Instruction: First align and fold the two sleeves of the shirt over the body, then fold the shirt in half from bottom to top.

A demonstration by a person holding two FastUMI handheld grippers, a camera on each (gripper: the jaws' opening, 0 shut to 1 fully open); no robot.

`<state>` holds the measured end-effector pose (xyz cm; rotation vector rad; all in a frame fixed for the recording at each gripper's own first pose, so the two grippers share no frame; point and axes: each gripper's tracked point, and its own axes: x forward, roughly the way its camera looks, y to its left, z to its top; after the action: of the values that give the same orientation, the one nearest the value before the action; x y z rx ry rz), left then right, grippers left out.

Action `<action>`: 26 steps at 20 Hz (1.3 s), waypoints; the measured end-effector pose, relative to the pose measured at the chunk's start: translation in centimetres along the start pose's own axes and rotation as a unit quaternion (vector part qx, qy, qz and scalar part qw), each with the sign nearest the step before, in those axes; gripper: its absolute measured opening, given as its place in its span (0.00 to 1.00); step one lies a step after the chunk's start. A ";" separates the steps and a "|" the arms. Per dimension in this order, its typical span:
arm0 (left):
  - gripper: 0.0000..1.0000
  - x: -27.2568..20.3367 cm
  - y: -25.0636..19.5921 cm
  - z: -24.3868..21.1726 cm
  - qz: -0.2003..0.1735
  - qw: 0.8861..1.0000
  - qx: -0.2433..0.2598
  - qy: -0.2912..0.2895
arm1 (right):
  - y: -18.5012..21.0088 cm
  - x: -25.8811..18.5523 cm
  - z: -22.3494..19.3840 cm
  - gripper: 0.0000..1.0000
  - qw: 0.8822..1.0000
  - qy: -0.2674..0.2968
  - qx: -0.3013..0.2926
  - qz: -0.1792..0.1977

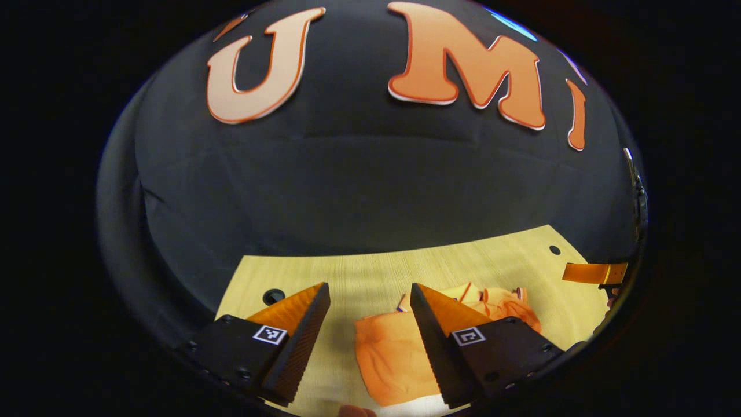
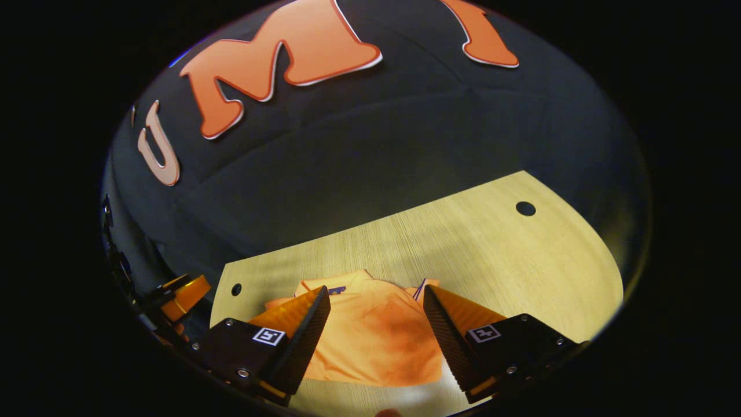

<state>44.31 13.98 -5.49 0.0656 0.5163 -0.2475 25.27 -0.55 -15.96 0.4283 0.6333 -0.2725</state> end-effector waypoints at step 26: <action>0.91 -40.2 -9.1 4.4 0.064 0.956 0.012 -0.286 | 2.9 -30.1 0.2 0.97 0.917 -0.329 -0.202 0.103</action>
<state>10.33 13.37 18.24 0.0477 -0.0680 -0.1350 3.16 5.36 3.79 -0.0133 -0.0287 -0.0671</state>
